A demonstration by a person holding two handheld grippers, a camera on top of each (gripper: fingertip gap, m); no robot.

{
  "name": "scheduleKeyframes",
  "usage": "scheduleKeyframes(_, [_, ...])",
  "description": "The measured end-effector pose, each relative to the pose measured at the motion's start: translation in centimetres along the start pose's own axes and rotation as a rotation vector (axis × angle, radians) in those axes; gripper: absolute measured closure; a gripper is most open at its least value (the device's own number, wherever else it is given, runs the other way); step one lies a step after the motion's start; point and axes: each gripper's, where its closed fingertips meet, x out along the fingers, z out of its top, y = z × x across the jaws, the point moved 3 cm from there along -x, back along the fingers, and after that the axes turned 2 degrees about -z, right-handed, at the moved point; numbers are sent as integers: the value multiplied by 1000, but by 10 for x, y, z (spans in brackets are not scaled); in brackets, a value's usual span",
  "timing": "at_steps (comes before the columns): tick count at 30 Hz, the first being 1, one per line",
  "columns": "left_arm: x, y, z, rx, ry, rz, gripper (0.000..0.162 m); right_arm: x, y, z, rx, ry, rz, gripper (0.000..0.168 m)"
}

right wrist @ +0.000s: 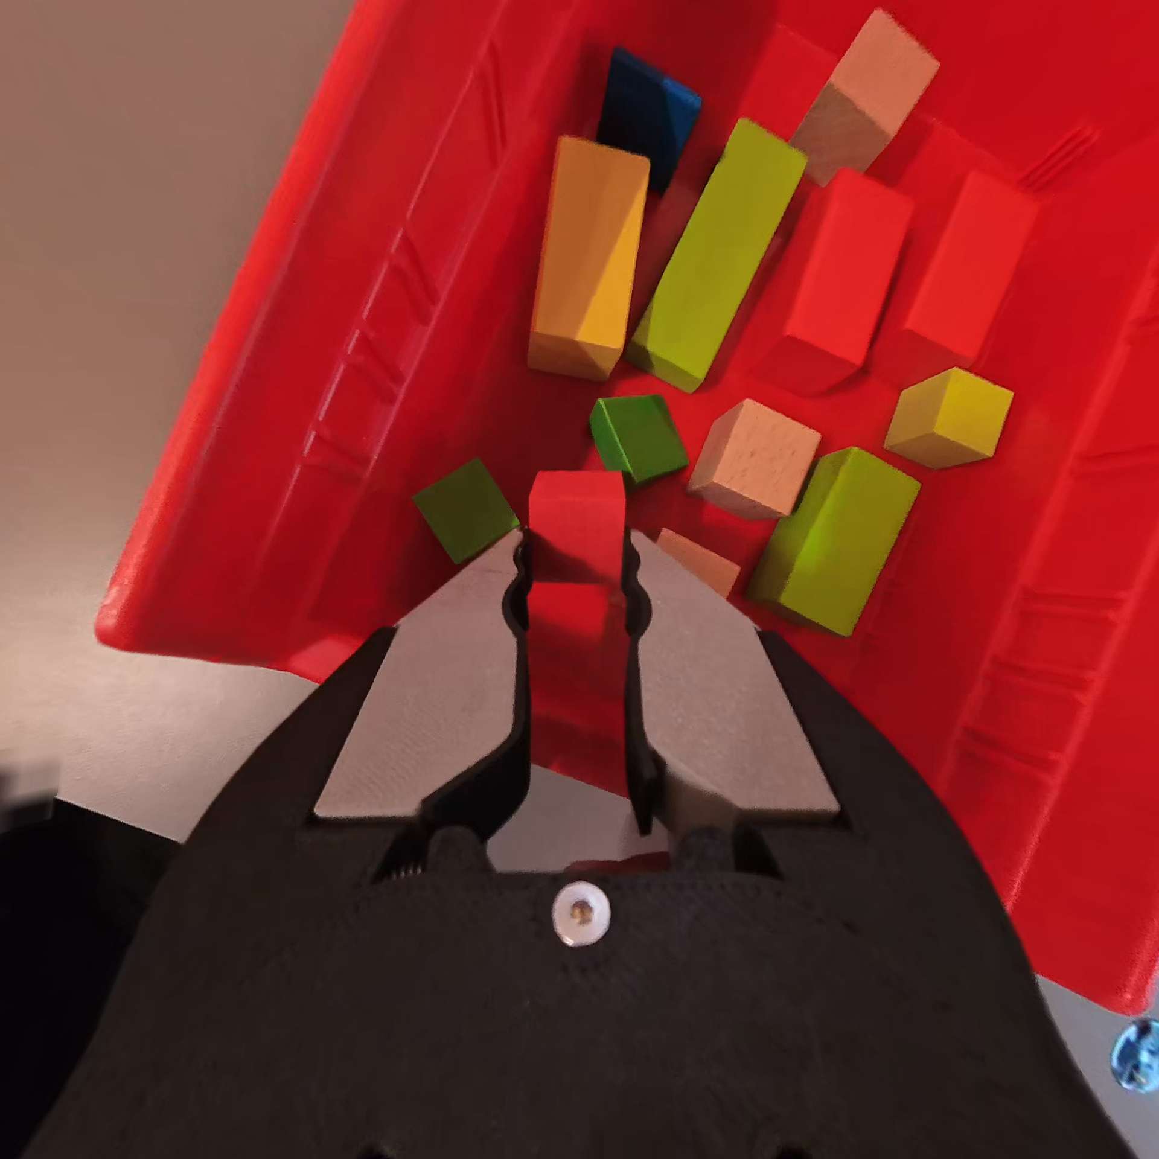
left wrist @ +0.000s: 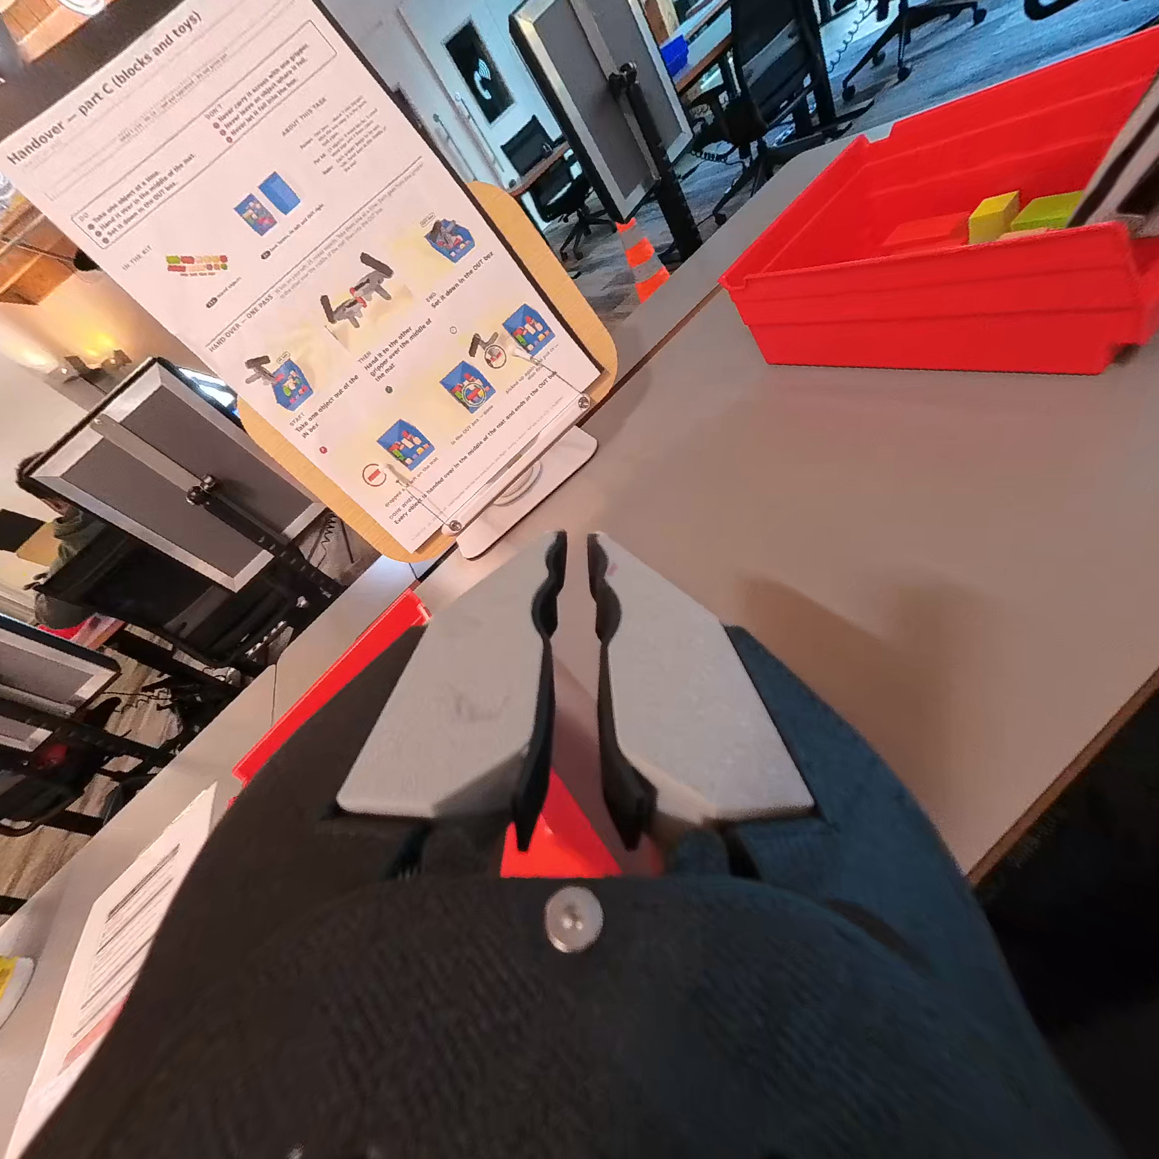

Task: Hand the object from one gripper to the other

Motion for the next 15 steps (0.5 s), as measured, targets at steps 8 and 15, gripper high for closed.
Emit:
scheduleKeyframes(8, [3,-5,-1,-3,4,-24,158,3,5,6,-24,-5,21,161])
scheduleKeyframes(15, [4,-2,-1,-28,5,-31,158,9,6,9,-36,59,20,168])
